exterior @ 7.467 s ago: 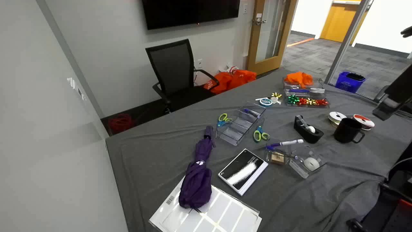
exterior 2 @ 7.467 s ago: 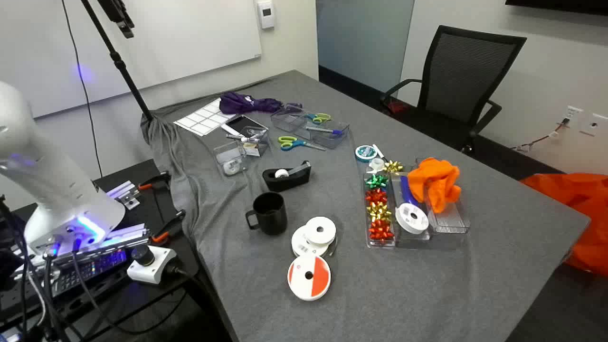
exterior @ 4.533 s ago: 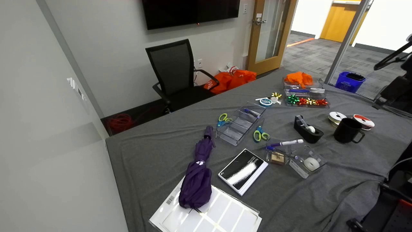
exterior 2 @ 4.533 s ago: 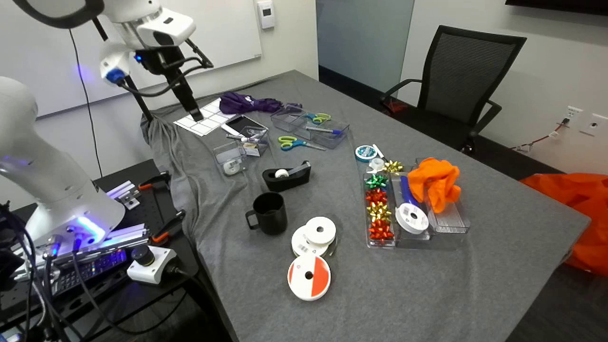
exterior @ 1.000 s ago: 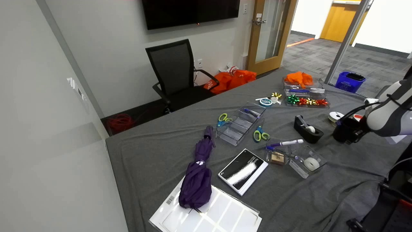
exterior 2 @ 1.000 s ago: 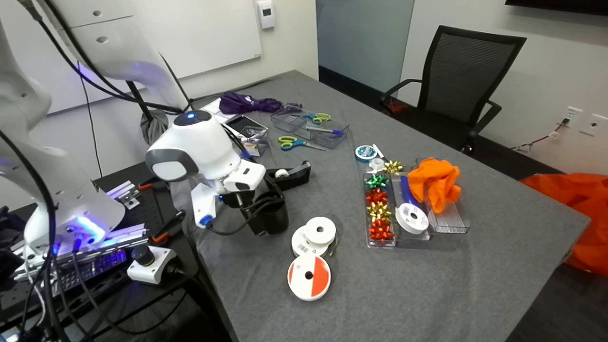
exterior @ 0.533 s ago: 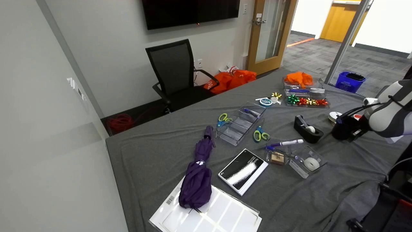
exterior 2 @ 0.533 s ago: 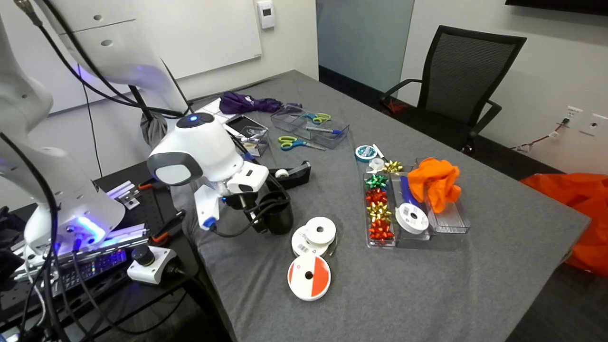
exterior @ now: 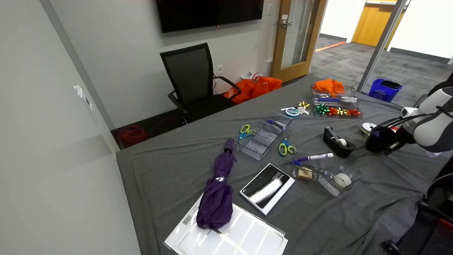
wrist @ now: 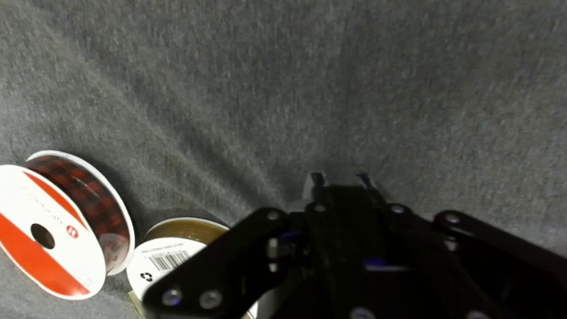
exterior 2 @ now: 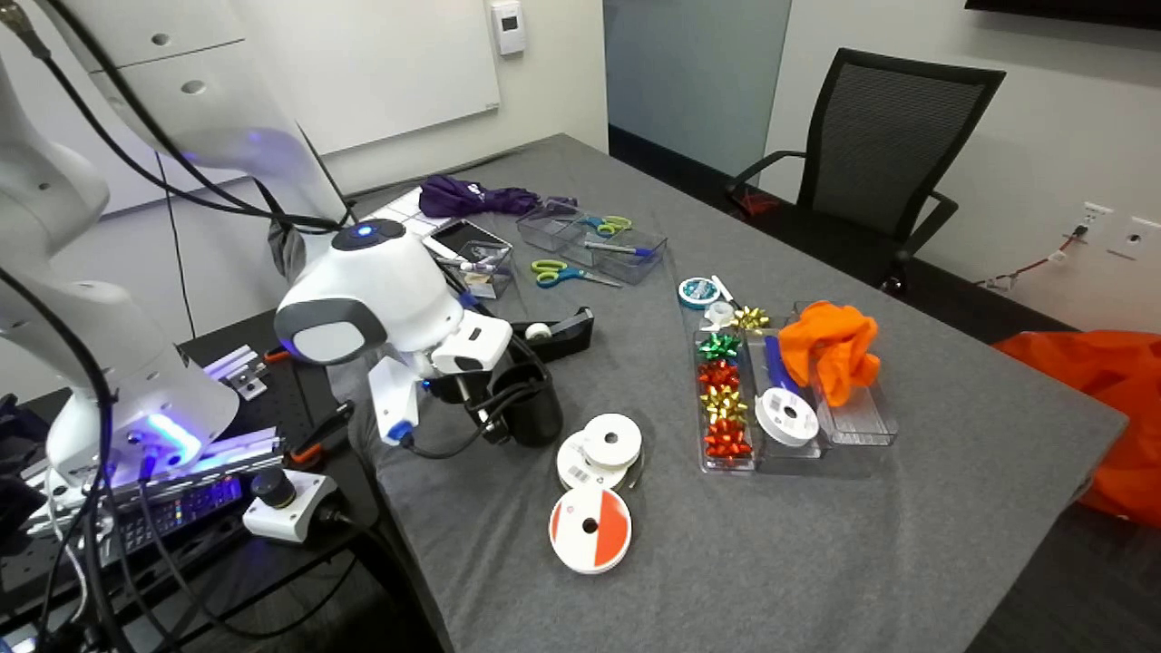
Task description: Pick up the black mug and move it forward on the table
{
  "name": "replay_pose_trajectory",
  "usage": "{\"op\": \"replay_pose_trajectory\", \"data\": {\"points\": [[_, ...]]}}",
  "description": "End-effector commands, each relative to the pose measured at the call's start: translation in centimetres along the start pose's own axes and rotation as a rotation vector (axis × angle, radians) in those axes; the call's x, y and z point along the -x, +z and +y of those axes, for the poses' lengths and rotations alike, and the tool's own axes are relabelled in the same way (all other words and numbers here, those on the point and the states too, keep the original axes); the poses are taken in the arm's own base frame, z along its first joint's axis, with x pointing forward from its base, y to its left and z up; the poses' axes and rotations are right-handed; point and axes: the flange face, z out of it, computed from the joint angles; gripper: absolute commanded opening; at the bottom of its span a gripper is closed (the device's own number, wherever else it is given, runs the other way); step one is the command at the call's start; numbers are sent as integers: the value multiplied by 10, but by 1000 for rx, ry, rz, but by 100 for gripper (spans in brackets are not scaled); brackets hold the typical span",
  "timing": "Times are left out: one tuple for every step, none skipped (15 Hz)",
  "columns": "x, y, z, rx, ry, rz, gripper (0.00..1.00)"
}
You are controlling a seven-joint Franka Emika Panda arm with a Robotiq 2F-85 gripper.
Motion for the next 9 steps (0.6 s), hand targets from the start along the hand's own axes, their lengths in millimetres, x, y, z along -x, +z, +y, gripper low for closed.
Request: {"op": "replay_pose_trajectory", "data": {"points": [[1, -24, 3, -18, 19, 38, 5], [0, -30, 3, -23, 25, 47, 5], [-2, -37, 0, -28, 39, 54, 5], [-5, -43, -2, -33, 48, 59, 5], [-9, -49, -5, -38, 62, 60, 5], [-16, -55, -8, -44, 82, 58, 5], [-23, -61, -12, -50, 100, 54, 5], [-32, -67, -15, -56, 122, 45, 5], [-42, -74, -19, -63, 150, 35, 5]]}}
